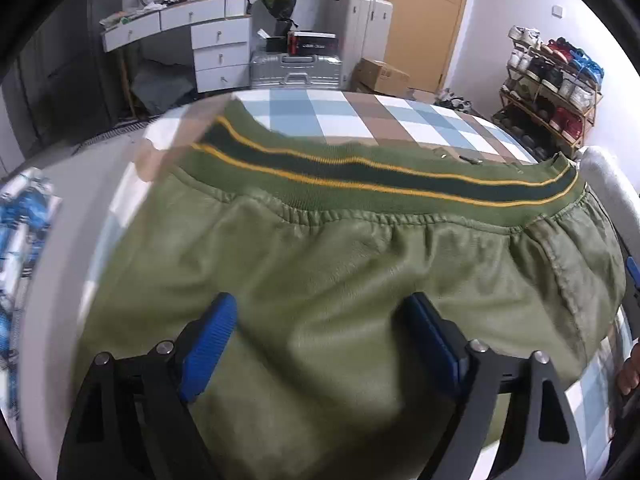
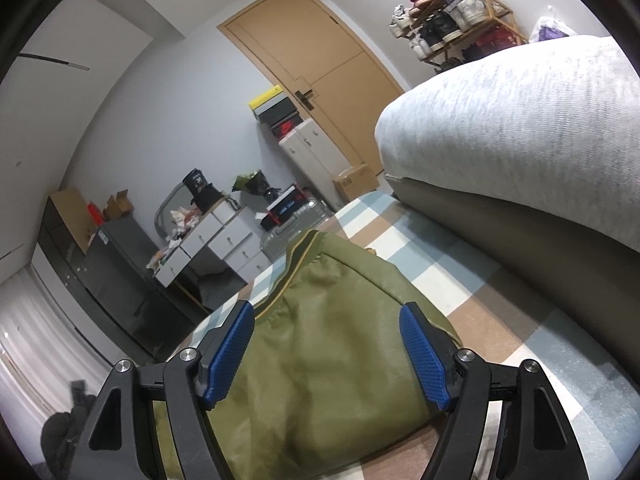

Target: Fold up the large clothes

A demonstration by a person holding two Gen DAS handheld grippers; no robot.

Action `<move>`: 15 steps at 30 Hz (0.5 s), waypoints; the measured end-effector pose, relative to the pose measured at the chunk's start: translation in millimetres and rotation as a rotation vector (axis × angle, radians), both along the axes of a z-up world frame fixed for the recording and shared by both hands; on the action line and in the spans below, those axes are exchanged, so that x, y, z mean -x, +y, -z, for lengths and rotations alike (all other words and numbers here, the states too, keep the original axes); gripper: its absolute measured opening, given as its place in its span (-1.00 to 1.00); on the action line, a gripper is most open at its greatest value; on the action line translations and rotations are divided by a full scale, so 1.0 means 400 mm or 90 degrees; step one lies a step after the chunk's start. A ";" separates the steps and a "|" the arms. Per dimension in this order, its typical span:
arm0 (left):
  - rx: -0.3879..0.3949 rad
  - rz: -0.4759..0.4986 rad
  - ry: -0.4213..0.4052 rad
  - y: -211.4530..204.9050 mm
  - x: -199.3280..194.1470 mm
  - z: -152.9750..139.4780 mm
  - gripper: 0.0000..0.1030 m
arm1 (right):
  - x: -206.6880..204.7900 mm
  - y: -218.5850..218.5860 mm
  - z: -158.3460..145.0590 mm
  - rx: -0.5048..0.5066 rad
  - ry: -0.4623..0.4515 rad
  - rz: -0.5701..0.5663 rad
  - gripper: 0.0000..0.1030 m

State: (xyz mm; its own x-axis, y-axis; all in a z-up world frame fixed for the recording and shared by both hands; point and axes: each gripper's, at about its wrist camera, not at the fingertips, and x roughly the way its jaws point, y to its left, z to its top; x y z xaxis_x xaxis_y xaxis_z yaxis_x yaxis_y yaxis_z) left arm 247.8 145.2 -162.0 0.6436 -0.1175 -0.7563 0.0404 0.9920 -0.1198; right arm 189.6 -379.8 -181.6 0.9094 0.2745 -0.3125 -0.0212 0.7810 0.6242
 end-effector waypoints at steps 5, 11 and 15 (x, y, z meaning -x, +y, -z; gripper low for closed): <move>0.022 -0.009 0.017 0.016 0.003 -0.064 0.56 | 0.005 0.011 -0.004 0.012 -0.002 -0.007 0.48; -0.023 -0.062 0.046 0.079 -0.012 -0.019 0.56 | 0.001 0.023 -0.009 0.024 -0.008 -0.011 0.48; -0.047 -0.049 0.049 0.065 -0.030 0.018 0.69 | 0.003 0.027 -0.008 0.032 -0.008 -0.015 0.48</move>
